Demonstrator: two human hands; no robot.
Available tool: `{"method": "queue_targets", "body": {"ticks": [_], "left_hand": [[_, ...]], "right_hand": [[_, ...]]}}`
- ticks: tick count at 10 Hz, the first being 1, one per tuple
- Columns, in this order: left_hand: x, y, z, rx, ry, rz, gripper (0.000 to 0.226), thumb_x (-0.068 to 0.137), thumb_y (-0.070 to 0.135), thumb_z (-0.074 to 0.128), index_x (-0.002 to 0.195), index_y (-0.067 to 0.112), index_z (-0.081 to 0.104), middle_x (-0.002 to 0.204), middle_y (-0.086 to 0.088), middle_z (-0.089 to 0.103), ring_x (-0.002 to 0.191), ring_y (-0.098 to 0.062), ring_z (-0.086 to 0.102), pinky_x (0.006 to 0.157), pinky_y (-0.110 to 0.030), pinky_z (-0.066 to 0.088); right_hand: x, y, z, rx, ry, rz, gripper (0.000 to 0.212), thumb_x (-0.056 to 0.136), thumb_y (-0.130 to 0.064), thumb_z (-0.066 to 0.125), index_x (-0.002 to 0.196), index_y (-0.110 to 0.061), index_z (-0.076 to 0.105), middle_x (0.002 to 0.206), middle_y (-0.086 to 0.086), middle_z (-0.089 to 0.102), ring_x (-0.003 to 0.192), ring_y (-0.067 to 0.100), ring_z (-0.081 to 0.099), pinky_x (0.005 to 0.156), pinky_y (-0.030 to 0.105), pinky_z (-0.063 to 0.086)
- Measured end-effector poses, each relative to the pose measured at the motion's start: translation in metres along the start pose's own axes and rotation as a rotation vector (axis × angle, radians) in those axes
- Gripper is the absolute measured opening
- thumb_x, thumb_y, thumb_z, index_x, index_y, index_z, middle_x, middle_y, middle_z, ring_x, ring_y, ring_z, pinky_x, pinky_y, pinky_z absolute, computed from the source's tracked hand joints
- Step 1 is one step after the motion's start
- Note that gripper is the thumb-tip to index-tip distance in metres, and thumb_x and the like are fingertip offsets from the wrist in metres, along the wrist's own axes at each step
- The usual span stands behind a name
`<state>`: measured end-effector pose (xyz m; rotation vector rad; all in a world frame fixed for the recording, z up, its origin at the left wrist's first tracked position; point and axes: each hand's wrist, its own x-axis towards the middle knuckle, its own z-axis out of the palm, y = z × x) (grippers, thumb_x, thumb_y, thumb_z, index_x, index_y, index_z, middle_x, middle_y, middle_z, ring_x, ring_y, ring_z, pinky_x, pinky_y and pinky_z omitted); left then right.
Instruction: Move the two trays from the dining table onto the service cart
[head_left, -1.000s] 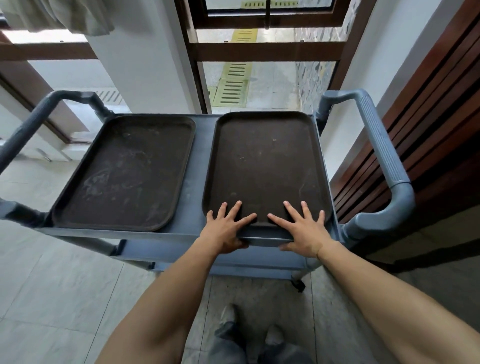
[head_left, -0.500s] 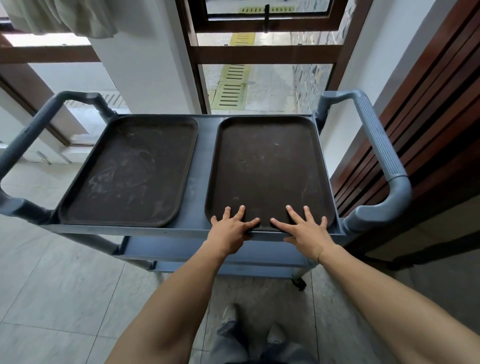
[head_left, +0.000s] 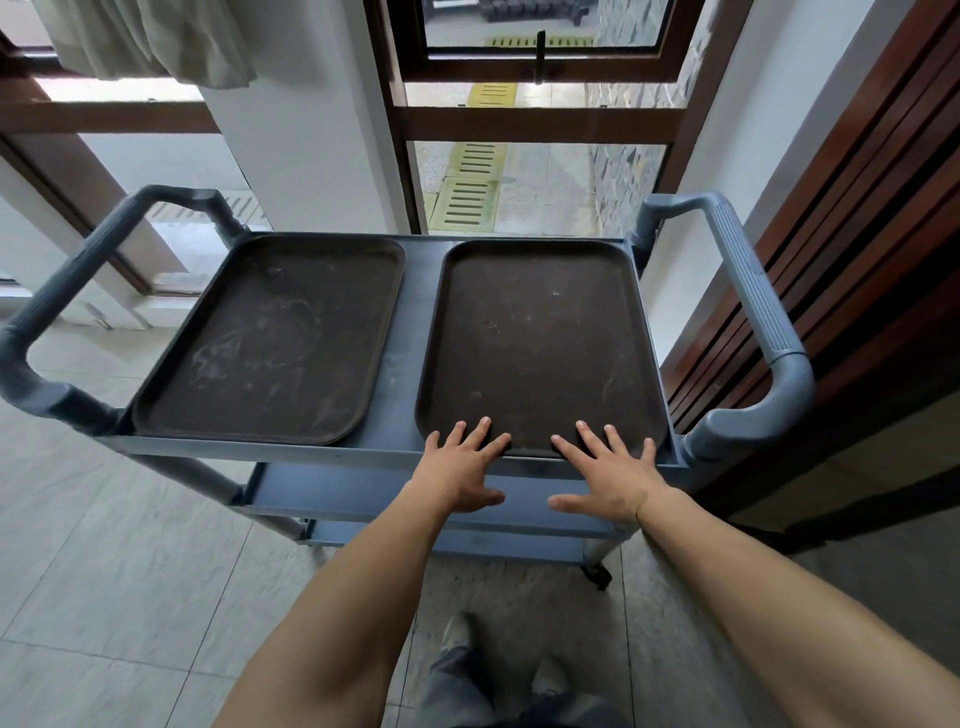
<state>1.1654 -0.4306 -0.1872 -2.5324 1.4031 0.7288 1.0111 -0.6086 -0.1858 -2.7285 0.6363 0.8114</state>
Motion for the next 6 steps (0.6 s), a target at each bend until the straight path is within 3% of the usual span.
{"method": "queue_targets", "body": {"ticks": [3, 4, 6], "left_hand": [[-0.019, 0.004, -0.004, -0.03, -0.052, 0.0, 0.097, 0.083, 0.066, 0.059, 0.156, 0.039, 0.001, 0.166, 0.0, 0.002, 0.15, -0.035, 0.005, 0.12, -0.049, 0.006], [-0.029, -0.009, -0.014, -0.093, -0.058, 0.05, 0.097, 0.081, 0.059, 0.066, 0.156, 0.036, 0.009, 0.166, 0.0, 0.01, 0.15, -0.031, 0.011, 0.12, -0.045, 0.014], [-0.049, -0.057, -0.023, -0.093, -0.099, 0.079, 0.1, 0.078, 0.057, 0.072, 0.156, 0.035, 0.014, 0.166, 0.002, 0.009, 0.15, -0.022, 0.013, 0.119, -0.046, 0.022]], "right_hand": [[-0.01, -0.005, 0.003, -0.003, -0.02, -0.004, 0.1, 0.07, -0.092, 0.034, 0.15, -0.051, -0.01, 0.165, -0.005, -0.012, 0.151, 0.031, -0.007, 0.108, 0.073, 0.001], [-0.013, -0.012, 0.001, 0.019, -0.026, 0.024, 0.096, 0.072, -0.091, 0.031, 0.151, -0.051, -0.006, 0.165, -0.005, -0.011, 0.151, 0.032, -0.002, 0.11, 0.071, 0.004], [-0.009, -0.045, -0.009, 0.088, -0.014, 0.062, 0.08, 0.077, -0.088, 0.029, 0.148, -0.059, 0.004, 0.166, -0.003, -0.005, 0.148, 0.036, 0.016, 0.113, 0.066, 0.013]]}}
